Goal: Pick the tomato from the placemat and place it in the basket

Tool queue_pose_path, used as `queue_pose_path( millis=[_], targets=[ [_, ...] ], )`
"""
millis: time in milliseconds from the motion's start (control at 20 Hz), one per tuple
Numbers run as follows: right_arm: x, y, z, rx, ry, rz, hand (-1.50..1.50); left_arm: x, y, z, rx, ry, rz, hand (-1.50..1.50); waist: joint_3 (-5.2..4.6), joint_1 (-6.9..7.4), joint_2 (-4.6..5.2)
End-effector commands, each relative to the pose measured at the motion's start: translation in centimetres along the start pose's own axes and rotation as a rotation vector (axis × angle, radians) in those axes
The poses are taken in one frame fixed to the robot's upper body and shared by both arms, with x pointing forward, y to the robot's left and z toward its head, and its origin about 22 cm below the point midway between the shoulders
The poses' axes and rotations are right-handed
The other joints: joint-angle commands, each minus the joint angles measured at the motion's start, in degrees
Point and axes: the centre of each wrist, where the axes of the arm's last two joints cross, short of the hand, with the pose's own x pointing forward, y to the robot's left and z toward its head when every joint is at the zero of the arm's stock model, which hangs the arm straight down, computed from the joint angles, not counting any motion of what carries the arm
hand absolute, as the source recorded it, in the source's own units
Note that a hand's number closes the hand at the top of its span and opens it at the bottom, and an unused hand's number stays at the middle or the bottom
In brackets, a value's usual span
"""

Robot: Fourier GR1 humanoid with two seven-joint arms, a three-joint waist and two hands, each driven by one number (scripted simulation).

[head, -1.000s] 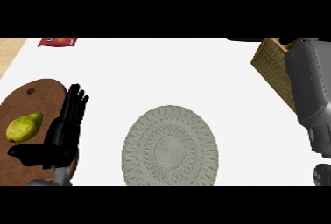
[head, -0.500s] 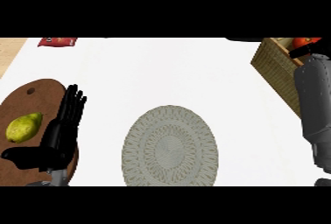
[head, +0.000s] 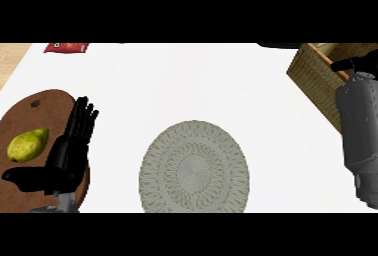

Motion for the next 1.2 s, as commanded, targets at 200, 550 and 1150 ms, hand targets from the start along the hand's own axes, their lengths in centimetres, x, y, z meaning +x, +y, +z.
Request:
queue_pose_path(
  millis=[200,550,1150],
  targets=[
    [2.1,-2.8,-0.7,-0.185,-0.029,-0.152,-1.5,0.7,-2.1,-0.7,-0.023,-0.012,-0.01,0.0,0.22,0.2,0.3],
    [1.0,-4.2,1.0,-0.33,0.004,-0.138,-1.5,-1.3,-0.5,-0.2,0.011,0.007,-0.002,0.0,0.15,-0.64,0.01],
    [-3.5,-14.8,3.8,-0.439,0.046,-0.307,-1.5,-0.6,-1.4,0.7,0.008,0.016,0.009,0.0,0.16,-1.76,-0.46]
  ],
)
